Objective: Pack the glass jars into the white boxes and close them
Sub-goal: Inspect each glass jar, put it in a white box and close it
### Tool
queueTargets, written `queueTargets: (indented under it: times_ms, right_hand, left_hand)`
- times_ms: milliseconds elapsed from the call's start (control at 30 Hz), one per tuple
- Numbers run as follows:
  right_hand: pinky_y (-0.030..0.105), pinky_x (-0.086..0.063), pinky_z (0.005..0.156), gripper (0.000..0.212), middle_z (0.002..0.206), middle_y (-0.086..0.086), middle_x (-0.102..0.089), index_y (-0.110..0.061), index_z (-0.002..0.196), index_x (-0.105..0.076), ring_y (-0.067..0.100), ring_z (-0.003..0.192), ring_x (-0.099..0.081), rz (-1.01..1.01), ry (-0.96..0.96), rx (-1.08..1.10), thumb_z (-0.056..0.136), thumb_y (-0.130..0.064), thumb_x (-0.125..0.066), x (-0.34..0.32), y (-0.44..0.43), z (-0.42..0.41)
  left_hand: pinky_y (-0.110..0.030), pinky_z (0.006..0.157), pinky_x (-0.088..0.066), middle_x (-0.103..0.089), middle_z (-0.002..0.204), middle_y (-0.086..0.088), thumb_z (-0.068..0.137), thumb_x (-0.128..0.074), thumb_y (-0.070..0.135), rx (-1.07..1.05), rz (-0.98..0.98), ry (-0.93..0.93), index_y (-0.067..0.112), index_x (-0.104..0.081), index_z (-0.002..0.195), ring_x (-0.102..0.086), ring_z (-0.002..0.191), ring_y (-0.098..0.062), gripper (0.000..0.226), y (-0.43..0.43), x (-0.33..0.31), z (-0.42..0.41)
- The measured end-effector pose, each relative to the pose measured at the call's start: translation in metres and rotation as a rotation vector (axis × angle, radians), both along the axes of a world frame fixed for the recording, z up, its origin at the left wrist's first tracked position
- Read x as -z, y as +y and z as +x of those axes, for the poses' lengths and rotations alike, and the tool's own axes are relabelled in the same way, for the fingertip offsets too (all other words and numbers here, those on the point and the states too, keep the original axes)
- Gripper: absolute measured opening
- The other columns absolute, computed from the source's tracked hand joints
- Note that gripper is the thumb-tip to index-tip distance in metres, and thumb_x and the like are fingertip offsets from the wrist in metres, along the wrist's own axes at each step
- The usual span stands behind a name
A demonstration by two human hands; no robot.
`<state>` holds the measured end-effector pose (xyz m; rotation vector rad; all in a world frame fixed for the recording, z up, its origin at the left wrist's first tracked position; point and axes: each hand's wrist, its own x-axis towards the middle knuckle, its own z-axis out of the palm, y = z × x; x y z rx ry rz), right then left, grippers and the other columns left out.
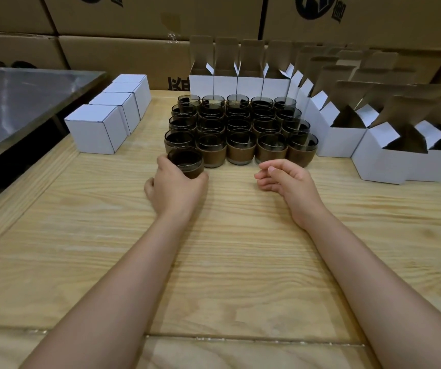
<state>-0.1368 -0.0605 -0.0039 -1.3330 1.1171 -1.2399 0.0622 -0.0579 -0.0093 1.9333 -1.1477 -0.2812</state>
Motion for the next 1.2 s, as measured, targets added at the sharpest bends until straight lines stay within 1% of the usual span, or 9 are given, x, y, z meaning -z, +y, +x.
queueTargets:
  times_ms: [167, 300, 400, 500, 667, 867, 1000, 1133, 1200]
  right_hand:
    - [0.028, -0.054, 0.080, 0.022, 0.087, 0.004, -0.069, -0.016, 0.094, -0.066, 0.016, 0.083, -0.064, -0.029, 0.102, 0.017, 0.097, -0.005, -0.047, 0.002, 0.000, 0.004]
    - [0.029, -0.052, 0.086, 0.017, 0.106, 0.003, -0.068, -0.022, 0.108, -0.064, 0.017, 0.097, -0.064, -0.082, 0.202, -0.060, 0.094, -0.023, -0.056, 0.003, 0.004, 0.005]
    - [0.026, -0.048, 0.095, 0.052, 0.125, -0.005, -0.059, -0.024, 0.130, -0.053, 0.008, 0.113, -0.058, -0.130, 0.280, -0.190, 0.081, -0.037, -0.061, 0.001, 0.008, 0.004]
    - [0.034, -0.044, 0.104, 0.066, 0.132, -0.005, -0.055, -0.022, 0.139, -0.045, 0.010, 0.123, -0.052, -0.138, 0.332, -0.225, 0.078, -0.036, -0.065, 0.000, 0.010, 0.005]
    - [0.034, -0.042, 0.106, 0.062, 0.130, -0.013, -0.053, -0.028, 0.139, -0.044, 0.004, 0.123, -0.049, -0.177, 0.431, -0.187, 0.084, -0.024, -0.072, 0.003, 0.009, 0.006]
    - [0.018, -0.042, 0.099, 0.069, 0.126, -0.016, -0.052, -0.031, 0.131, -0.038, -0.004, 0.119, -0.050, -0.271, 0.369, -0.211, 0.078, -0.013, -0.078, 0.006, 0.008, 0.009]
    - [0.011, -0.043, 0.090, 0.072, 0.123, -0.018, -0.045, -0.039, 0.121, -0.036, -0.014, 0.110, -0.047, -0.327, 0.390, -0.183, 0.071, -0.014, -0.081, 0.007, 0.008, 0.012]
    - [0.011, -0.045, 0.083, 0.072, 0.122, -0.019, -0.041, -0.042, 0.116, -0.035, -0.009, 0.099, -0.056, -0.331, 0.379, -0.187, 0.070, -0.014, -0.084, 0.008, 0.009, 0.012]
    - [0.013, -0.047, 0.083, 0.071, 0.123, -0.017, -0.044, -0.044, 0.115, -0.036, -0.004, 0.100, -0.058, -0.307, 0.350, -0.191, 0.067, -0.023, -0.084, 0.007, 0.010, 0.013]
  left_hand:
    - [-0.042, 0.096, -0.047, -0.062, 0.119, 0.002, 0.066, -0.074, 0.062, 0.223, 0.066, -0.035, 0.022, -0.044, 0.124, -0.054, 0.117, -0.028, 0.076, 0.002, 0.002, -0.007]
    - [-0.034, 0.092, -0.049, -0.062, 0.111, 0.015, 0.057, -0.079, 0.062, 0.529, 0.046, 0.043, 0.033, -0.047, 0.119, -0.058, 0.109, -0.012, 0.075, 0.005, 0.000, -0.012]
    - [-0.026, 0.087, -0.049, -0.064, 0.108, 0.020, 0.051, -0.075, 0.068, 0.719, 0.060, 0.079, 0.040, -0.051, 0.117, -0.059, 0.104, -0.002, 0.076, 0.009, -0.001, -0.015]
    - [-0.024, 0.085, -0.048, -0.065, 0.108, 0.020, 0.049, -0.070, 0.071, 0.770, 0.036, 0.084, 0.041, -0.052, 0.120, -0.059, 0.103, 0.002, 0.079, 0.009, 0.000, -0.015]
    - [-0.036, 0.095, -0.049, -0.064, 0.112, 0.021, 0.056, -0.074, 0.059, 0.836, 0.019, 0.113, 0.042, -0.050, 0.123, -0.059, 0.107, -0.002, 0.074, 0.005, 0.001, -0.011]
    - [-0.010, 0.093, -0.042, -0.055, 0.118, 0.035, 0.066, -0.077, 0.020, 0.942, -0.090, 0.167, 0.046, -0.044, 0.127, -0.052, 0.114, 0.011, 0.074, 0.004, 0.001, -0.008]
    - [-0.013, 0.100, -0.039, -0.050, 0.126, 0.036, 0.068, -0.075, 0.010, 1.002, -0.176, 0.124, 0.047, -0.044, 0.126, -0.049, 0.122, 0.004, 0.075, 0.003, 0.003, -0.009]
    - [-0.017, 0.104, -0.038, -0.043, 0.130, 0.038, 0.070, -0.075, 0.009, 0.998, -0.183, 0.091, 0.056, -0.041, 0.124, -0.044, 0.127, 0.005, 0.080, 0.000, 0.006, -0.008]
    - [-0.018, 0.106, -0.037, -0.040, 0.133, 0.037, 0.073, -0.076, 0.005, 1.000, -0.180, 0.082, 0.056, -0.040, 0.125, -0.041, 0.130, 0.006, 0.081, 0.000, 0.007, -0.008]
